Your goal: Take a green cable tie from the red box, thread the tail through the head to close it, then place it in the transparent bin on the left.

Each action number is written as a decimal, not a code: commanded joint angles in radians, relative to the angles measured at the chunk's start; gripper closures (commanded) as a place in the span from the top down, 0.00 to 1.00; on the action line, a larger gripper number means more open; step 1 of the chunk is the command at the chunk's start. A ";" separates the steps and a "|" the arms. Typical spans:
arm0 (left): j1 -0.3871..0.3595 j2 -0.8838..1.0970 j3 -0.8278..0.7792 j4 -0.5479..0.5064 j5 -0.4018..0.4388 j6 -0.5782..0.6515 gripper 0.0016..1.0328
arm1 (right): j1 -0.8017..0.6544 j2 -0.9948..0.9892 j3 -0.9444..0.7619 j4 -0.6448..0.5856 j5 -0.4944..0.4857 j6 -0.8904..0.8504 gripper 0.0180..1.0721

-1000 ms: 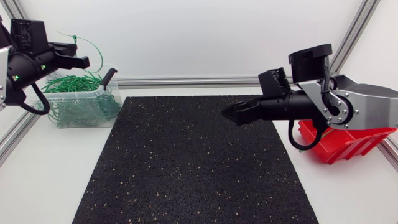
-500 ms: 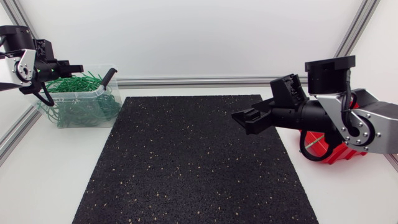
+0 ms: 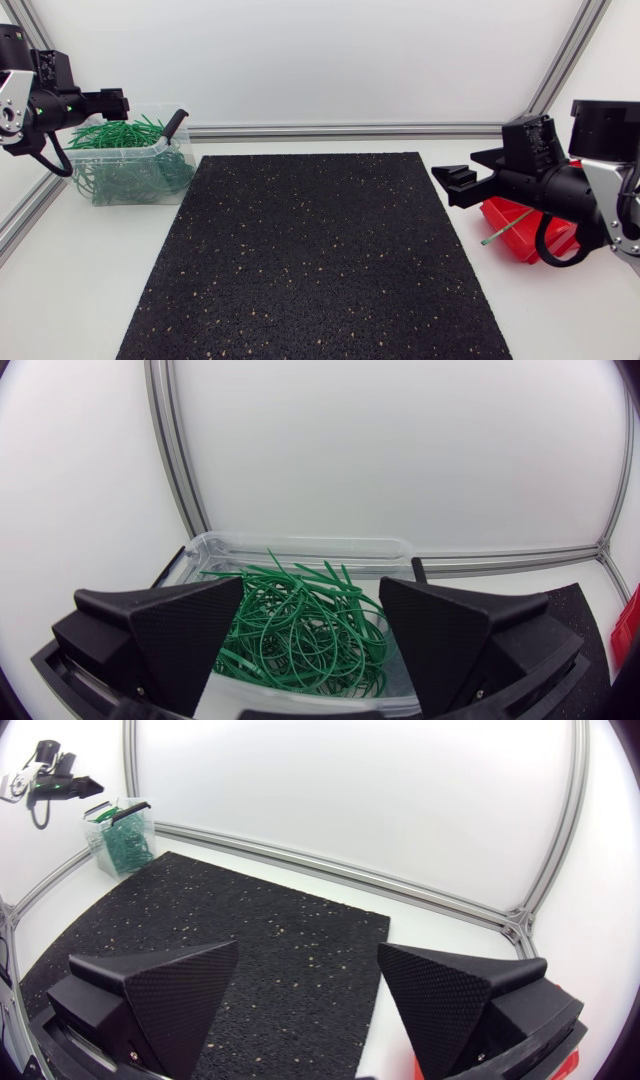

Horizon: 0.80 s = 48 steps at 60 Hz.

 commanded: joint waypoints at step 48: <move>-0.147 -0.805 -0.703 0.039 -0.011 -0.038 0.96 | -0.232 -0.569 -0.392 0.067 0.021 -0.007 0.96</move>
